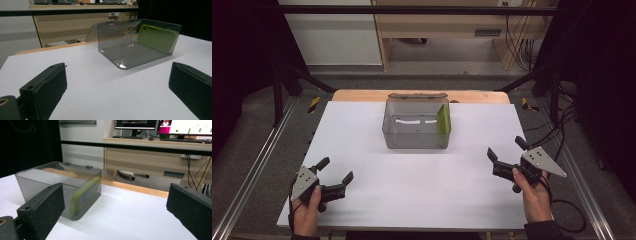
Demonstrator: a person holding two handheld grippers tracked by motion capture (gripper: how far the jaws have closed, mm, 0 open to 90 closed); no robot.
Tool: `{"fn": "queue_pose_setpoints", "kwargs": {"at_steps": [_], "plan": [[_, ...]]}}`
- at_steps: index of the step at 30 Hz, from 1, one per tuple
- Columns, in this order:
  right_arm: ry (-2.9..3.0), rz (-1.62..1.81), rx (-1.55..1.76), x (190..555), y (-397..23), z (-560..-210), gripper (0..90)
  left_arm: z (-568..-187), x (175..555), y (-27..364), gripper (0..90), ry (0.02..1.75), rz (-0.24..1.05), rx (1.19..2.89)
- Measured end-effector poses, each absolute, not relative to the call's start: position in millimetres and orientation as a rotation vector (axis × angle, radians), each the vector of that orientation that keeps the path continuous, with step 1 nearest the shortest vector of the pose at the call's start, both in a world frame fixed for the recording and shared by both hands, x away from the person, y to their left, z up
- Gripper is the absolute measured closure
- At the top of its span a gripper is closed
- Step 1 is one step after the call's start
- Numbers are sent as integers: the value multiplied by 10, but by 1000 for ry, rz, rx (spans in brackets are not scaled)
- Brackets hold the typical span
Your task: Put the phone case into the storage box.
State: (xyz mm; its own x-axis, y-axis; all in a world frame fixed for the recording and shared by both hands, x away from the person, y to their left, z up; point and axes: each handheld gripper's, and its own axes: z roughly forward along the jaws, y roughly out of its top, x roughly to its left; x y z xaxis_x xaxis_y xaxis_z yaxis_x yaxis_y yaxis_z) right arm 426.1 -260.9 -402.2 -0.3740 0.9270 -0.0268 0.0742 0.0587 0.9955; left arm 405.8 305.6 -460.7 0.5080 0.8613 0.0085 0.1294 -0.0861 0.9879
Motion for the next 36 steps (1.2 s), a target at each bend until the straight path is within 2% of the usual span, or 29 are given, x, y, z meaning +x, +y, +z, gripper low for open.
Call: {"fn": "queue_pose_setpoints", "kwargs": {"at_steps": [36], "plan": [[1624, 1425, 1042, 4113, -2634, -4387, 31, -4583, 4011, 3015, 17, 862, 753, 1565]]}}
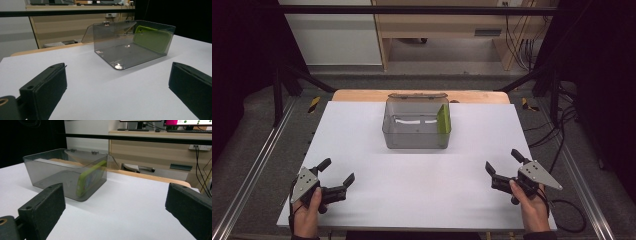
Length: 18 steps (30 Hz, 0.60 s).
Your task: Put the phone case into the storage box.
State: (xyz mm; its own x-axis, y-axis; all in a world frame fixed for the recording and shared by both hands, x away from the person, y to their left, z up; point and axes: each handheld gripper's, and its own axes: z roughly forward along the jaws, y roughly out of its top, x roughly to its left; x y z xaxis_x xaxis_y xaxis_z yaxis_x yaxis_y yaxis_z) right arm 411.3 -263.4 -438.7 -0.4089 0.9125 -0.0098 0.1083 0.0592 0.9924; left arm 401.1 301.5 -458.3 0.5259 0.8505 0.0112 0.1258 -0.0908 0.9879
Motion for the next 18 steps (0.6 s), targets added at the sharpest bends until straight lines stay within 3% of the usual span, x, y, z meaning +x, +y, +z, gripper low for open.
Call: {"fn": "queue_pose_setpoints", "kwargs": {"at_steps": [18], "plan": [[1641, 1437, 1025, 4088, -2553, -4537, 34, -4582, 4009, 3021, 17, 867, 754, 1558]]}}
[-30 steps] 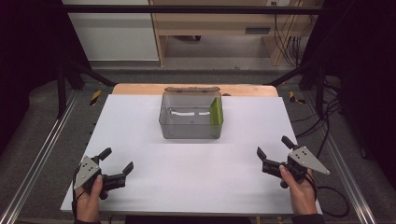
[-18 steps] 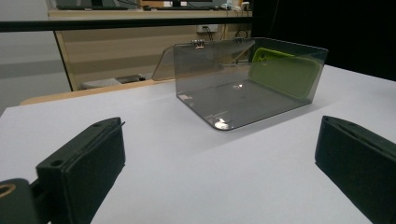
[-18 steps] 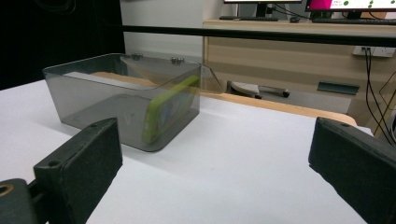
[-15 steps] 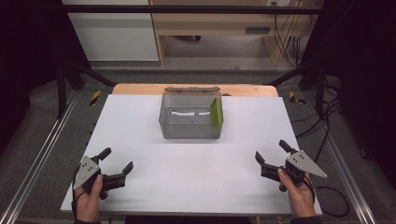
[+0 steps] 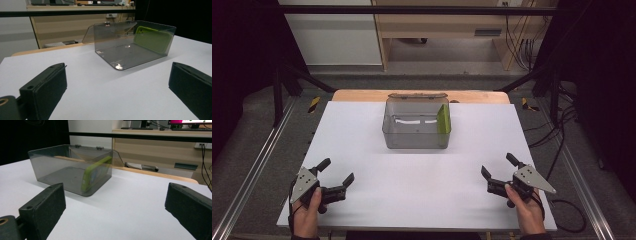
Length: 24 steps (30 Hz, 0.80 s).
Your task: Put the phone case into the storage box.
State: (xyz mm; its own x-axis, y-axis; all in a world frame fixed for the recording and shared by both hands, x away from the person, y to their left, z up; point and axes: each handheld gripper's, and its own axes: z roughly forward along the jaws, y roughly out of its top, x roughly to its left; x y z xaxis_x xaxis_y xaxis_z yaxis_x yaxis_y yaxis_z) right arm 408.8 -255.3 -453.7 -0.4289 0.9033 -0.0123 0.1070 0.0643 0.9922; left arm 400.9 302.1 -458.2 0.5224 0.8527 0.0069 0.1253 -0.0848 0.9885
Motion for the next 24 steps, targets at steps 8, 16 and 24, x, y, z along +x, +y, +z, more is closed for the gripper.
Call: {"fn": "queue_pose_setpoints", "kwargs": {"at_steps": [8, 16, 24], "plan": [[1656, 1449, 1014, 4084, -2520, -4592, 35, -4583, 4010, 3017, 17, 865, 754, 1560], [1685, 1471, 987, 4088, -2460, -4625, 36, -4583, 4009, 3014, 17, 861, 754, 1561], [1726, 1498, 960, 4102, -2371, -4675, 38, -4578, 4003, 3010, 17, 858, 761, 1555]]}}
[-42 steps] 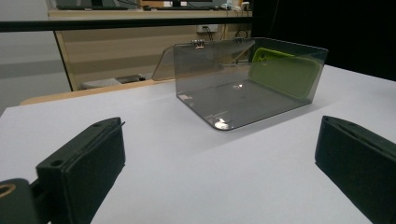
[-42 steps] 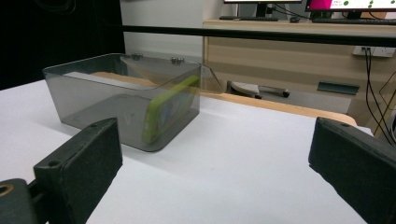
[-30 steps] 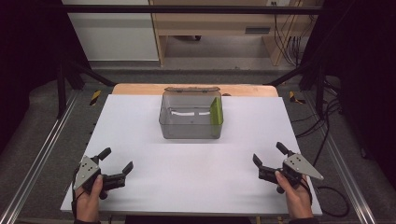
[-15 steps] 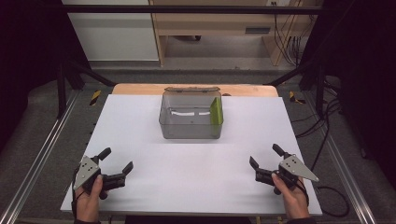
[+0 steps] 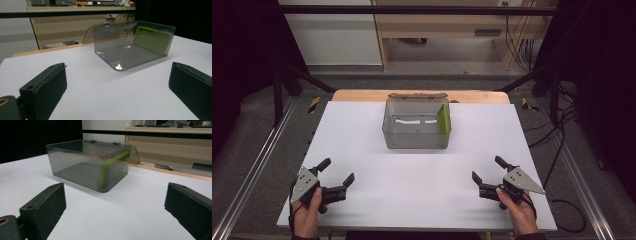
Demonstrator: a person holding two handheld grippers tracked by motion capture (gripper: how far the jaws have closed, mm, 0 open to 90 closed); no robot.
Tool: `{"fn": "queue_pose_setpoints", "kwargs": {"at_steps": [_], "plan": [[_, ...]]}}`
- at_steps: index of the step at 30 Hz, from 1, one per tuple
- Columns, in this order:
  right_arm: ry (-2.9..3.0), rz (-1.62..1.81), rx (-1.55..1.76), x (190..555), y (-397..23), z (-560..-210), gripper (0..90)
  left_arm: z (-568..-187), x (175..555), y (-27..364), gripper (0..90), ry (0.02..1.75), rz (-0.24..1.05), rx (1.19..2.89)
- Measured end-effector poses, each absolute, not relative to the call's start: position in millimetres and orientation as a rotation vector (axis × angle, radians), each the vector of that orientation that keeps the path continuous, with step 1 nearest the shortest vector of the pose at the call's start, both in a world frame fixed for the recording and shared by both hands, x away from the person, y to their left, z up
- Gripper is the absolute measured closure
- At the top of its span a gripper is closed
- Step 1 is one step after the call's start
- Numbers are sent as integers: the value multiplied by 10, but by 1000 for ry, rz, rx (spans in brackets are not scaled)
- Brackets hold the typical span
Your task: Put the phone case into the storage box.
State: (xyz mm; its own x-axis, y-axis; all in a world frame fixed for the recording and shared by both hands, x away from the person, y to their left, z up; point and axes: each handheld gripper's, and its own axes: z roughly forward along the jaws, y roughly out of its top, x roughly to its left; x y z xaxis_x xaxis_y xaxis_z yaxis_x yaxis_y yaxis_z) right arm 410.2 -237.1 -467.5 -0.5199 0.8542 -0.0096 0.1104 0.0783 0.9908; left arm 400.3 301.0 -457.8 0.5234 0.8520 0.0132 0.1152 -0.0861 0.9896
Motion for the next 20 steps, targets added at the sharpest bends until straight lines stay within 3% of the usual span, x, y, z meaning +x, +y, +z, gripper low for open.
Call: {"fn": "queue_pose_setpoints", "kwargs": {"at_steps": [20], "plan": [[1800, 1480, 976, 4279, -2203, -4762, 50, -4560, 3946, 2933, 17, 824, 754, 1545]]}}
